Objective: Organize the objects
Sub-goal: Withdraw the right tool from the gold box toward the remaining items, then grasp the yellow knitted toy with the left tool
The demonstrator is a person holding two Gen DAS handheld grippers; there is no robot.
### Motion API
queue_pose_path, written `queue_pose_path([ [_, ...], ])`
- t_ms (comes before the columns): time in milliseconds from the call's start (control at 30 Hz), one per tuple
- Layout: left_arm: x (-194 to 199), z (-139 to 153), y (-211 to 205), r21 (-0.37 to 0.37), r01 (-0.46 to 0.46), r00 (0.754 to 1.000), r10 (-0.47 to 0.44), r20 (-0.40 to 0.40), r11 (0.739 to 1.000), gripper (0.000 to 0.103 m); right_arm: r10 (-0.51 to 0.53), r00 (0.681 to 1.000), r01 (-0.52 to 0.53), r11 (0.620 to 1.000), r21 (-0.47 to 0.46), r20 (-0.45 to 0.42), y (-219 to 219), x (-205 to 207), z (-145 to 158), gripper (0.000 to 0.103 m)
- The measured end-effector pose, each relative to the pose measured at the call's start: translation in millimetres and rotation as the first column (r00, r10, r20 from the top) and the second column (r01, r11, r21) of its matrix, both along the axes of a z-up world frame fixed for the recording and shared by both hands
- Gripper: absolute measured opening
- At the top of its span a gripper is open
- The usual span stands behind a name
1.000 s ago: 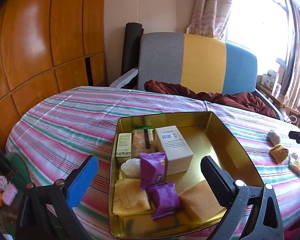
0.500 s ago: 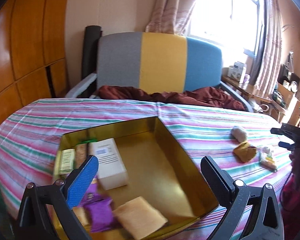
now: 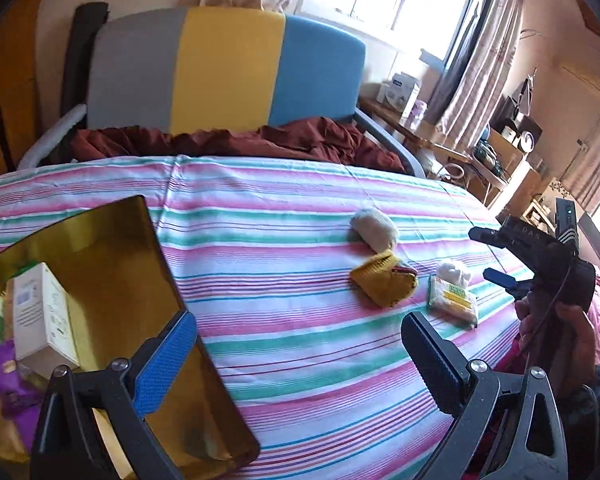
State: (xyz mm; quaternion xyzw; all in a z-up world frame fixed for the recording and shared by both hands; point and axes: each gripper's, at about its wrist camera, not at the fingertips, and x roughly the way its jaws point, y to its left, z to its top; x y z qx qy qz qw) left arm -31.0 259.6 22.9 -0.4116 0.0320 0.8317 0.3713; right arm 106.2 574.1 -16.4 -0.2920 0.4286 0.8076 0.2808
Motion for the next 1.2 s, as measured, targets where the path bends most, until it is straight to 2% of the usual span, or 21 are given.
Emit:
queue_pose_path([
  [100, 2.5, -10.5, 24.3, -0.029, 0.033, 0.999, -0.032, 0.025, 0.999, 0.103, -0.042, 0.999, 0.041, 0.998, -0.040, -0.025, 8.2, 8.2, -2.7, 0.085],
  [300, -8.4, -36.9, 74.2, 0.007, 0.090, 0.977, -0.090, 0.196, 0.996, 0.102, -0.097, 0.993, 0.088, 0.990, -0.111, -0.073, 17.9, 21.4, -7.4, 0.085],
  [467, -22.0, -52.7, 115.5, 0.029, 0.081, 0.961, -0.085, 0.265, 0.996, 0.102, -0.215, 0.970, 0.198, 0.971, -0.137, -0.117, 30.3, 44.4, -7.8, 0.085],
  [567, -31.2, -64.7, 139.7, 0.018, 0.053, 0.952, -0.056, 0.301, 0.998, 0.102, -0.228, 0.967, 0.203, 0.960, -0.192, -0.117, 35.6, 45.6, -16.3, 0.085],
  [633, -36.0, -70.8, 153.5, 0.019, 0.042, 0.948, -0.045, 0.315, 0.999, 0.102, -0.224, 0.969, 0.201, 0.961, -0.191, -0.107, 35.0, 43.8, -17.0, 0.085],
  [733, -41.1, -79.6, 173.0, 0.016, 0.030, 0.954, -0.033, 0.297, 0.999, 0.100, -0.211, 0.972, 0.191, 0.967, -0.171, -0.107, 32.8, 40.0, -14.0, 0.085],
  [800, -43.3, -87.0, 185.7, -0.010, 0.033, 0.967, -0.029, 0.253, 0.999, 0.099, -0.198, 0.975, 0.180, 0.968, -0.173, -0.097, 32.9, 36.1, -15.6, 0.085],
  [867, -44.4, -99.7, 193.4, -0.057, 0.047, 0.968, -0.031, 0.250, 0.997, 0.090, -0.178, 0.980, 0.160, 0.971, -0.180, -0.087, 32.2, 31.5, -17.9, 0.085],
  [900, -42.1, -102.5, 195.4, -0.065, 0.058, 0.974, -0.042, 0.222, 0.996, 0.090, -0.169, 0.982, 0.152, 0.972, -0.179, -0.082, 31.2, 29.8, -18.2, 0.085],
  [933, -37.7, -101.8, 196.7, -0.085, 0.076, 0.982, -0.060, 0.179, 0.993, 0.086, -0.163, 0.984, 0.148, 0.974, -0.172, -0.078, 30.2, 28.6, -18.5, 0.085],
  [1033, -25.2, -104.6, 200.5, -0.171, 0.132, 0.989, -0.118, 0.091, 0.976, 0.080, -0.154, 0.986, 0.143, 0.978, -0.153, -0.061, 29.2, 26.2, -17.4, 0.085],
  [1100, -22.0, -104.5, 195.8, -0.181, 0.138, 0.990, -0.128, 0.066, 0.974, 0.075, -0.153, 0.987, 0.143, 0.977, -0.161, -0.054, 29.8, 26.0, -19.4, 0.085],
  [1200, -20.7, -102.6, 183.9, -0.170, 0.150, 0.988, -0.142, 0.061, 0.974, 0.061, -0.163, 0.986, 0.154, 0.973, -0.172, -0.039, 32.0, 27.6, -23.2, 0.085],
])
